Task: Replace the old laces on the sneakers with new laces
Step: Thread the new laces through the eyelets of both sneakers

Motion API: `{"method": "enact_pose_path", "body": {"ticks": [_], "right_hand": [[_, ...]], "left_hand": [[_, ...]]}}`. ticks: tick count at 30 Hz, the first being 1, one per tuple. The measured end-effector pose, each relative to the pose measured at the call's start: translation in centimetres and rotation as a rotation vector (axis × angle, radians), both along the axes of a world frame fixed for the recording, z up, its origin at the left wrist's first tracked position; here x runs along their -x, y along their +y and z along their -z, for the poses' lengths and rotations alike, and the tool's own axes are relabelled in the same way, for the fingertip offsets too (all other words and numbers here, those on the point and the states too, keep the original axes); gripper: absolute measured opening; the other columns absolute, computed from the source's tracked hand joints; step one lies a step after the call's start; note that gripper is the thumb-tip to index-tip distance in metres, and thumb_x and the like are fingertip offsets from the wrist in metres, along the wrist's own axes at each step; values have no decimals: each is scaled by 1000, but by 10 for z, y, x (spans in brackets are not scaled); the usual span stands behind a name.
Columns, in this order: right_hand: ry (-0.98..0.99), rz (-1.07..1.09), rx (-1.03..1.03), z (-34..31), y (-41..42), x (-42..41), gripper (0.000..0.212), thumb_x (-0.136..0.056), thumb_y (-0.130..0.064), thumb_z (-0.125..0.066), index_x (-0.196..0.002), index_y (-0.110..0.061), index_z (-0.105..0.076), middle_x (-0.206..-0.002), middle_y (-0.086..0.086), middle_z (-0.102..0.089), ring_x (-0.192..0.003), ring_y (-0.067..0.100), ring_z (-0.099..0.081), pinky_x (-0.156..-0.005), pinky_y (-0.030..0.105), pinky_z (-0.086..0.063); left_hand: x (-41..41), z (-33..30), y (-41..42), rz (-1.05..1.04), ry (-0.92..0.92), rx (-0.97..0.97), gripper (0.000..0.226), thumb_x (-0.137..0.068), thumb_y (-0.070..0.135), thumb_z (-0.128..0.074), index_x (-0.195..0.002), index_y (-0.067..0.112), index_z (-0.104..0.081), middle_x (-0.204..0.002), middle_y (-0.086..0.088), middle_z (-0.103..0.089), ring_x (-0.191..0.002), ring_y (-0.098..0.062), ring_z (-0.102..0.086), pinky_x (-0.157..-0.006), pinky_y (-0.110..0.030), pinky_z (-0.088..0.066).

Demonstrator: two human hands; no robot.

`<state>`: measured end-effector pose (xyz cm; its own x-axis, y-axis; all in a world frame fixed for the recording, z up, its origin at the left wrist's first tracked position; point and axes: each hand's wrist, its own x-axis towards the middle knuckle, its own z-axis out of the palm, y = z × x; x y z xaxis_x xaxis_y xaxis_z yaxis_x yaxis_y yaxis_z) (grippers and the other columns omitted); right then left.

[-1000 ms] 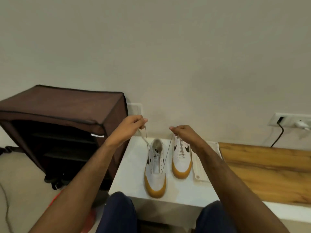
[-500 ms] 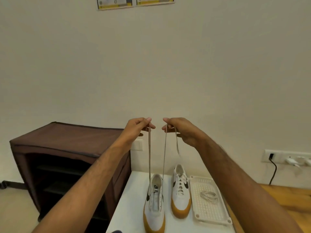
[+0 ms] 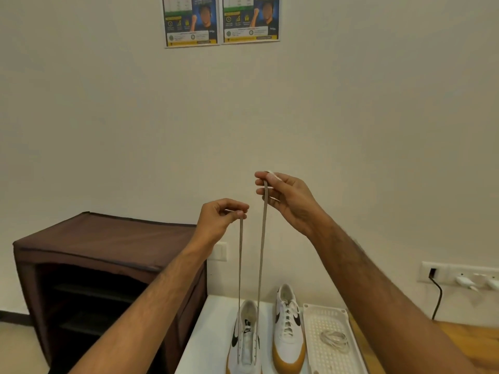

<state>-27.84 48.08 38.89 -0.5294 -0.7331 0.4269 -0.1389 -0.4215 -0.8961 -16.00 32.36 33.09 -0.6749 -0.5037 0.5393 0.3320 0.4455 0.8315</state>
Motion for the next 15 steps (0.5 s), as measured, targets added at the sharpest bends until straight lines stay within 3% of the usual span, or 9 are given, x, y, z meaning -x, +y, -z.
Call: {"method": "enact_pose_path", "body": {"ticks": [3, 5, 7, 10, 13, 15], "right_hand": [[55, 50, 13, -2, -1, 0, 23, -103, -14, -57, -117, -8, -74, -90, 3, -64, -72, 10, -57, -67, 23, -50], [168, 200, -110, 10, -2, -2, 22, -102, -15, -58, -113, -13, -76, -87, -1, -63, -69, 5, -51, -61, 22, -43], [275, 278, -294, 35, -3, -6, 21, -101, -17, -58, -111, -17, -77, -90, -7, -67, -77, 1, -55, -65, 22, -40], [319, 135, -494, 80, -8, -15, 22, -96, -24, -67, -116, -19, -75, -109, -12, -72, -96, 1, -63, -70, 21, -43], [395, 66, -559, 127, -19, -19, 21, -98, -29, -67, -115, -21, -76, -107, -13, -72, -90, -6, -64, -66, 8, -44], [437, 87, -610, 161, -28, -12, 16, -100, -30, -63, -98, -29, -79, -103, -7, -75, -90, 2, -66, -74, 13, -48]], "left_hand": [[2, -1, -1, -10, 37, -11, 14, -89, -1, -71, -95, 11, -75, -92, -3, -77, -89, -16, -74, -77, -19, -55], [3, 0, 0, -4, 62, -24, 12, -87, -3, -74, -94, 7, -73, -92, -5, -77, -92, -17, -74, -81, -22, -57], [2, 5, 2, -6, 87, -38, 13, -85, -2, -76, -95, 3, -71, -92, -9, -77, -91, -16, -74, -79, -21, -56], [4, 15, 3, 4, 106, -88, 16, -86, -2, -74, -99, 2, -67, -96, -12, -76, -89, -18, -74, -73, -22, -55], [8, 37, 0, 50, 131, -187, 17, -89, -1, -72, -103, 4, -63, -98, -12, -76, -89, -28, -74, -78, -35, -59], [10, 57, -7, 63, 208, -321, 18, -89, -2, -71, -101, 7, -61, -97, -13, -73, -89, -30, -73, -78, -36, -59]]}}
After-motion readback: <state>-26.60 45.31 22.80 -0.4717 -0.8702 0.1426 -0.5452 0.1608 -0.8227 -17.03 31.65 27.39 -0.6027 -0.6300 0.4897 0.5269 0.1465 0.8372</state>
